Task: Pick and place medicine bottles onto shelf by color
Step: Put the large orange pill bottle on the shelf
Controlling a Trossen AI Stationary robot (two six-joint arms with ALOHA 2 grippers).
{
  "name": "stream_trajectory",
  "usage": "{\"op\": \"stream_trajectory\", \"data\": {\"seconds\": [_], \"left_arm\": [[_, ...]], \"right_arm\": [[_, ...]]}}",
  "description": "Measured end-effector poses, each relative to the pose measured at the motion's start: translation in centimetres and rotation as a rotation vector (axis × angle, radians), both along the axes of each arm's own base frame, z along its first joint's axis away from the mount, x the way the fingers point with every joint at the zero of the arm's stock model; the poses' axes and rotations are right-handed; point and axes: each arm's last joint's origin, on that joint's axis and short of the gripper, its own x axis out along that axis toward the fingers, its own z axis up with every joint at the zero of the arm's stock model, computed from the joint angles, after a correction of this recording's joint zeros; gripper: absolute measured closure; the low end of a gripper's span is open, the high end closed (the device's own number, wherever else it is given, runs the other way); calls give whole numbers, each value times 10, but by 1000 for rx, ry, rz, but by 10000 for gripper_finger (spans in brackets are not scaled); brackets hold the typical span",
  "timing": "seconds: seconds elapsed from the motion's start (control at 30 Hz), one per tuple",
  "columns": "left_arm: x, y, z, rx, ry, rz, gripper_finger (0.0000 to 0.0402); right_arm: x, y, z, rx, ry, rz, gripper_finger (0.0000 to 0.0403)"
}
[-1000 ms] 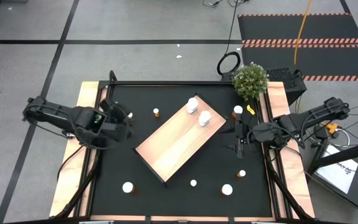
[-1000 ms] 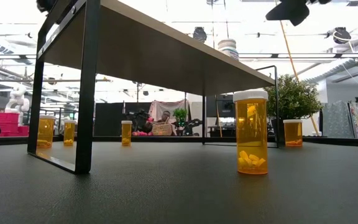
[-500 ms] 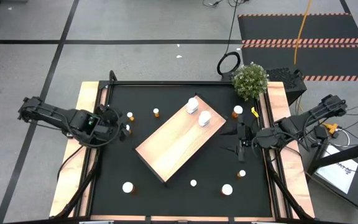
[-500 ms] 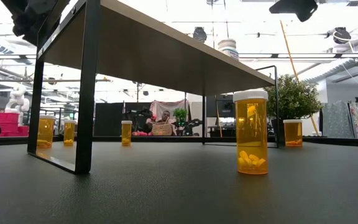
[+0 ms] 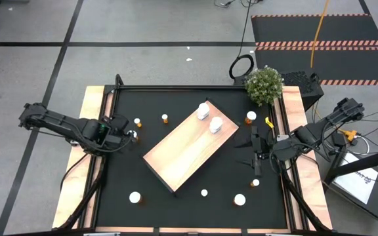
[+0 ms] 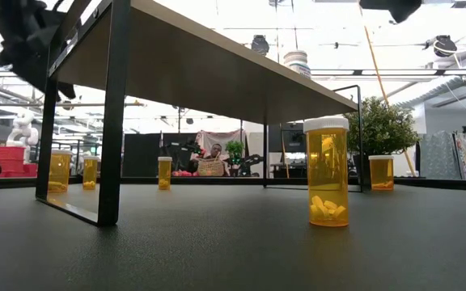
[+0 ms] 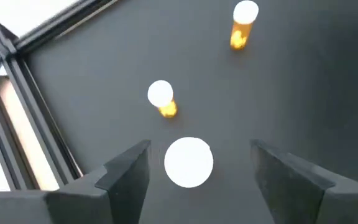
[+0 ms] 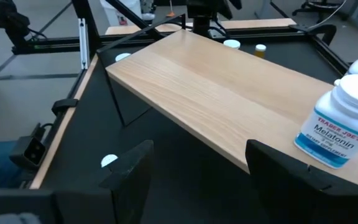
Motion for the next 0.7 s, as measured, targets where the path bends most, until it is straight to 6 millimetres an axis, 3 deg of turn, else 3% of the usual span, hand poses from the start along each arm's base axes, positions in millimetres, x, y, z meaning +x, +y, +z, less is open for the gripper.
{"op": "stream_trajectory", "data": {"seconds": [0.33, 0.7], "left_arm": [[0, 7, -20, -78, 40, 62, 31], [2, 18, -38, -150, 67, 128, 40]], "right_arm": [[2, -5, 0, -43, 0, -8, 151], [2, -5, 0, -39, 0, -14, 151]]}}
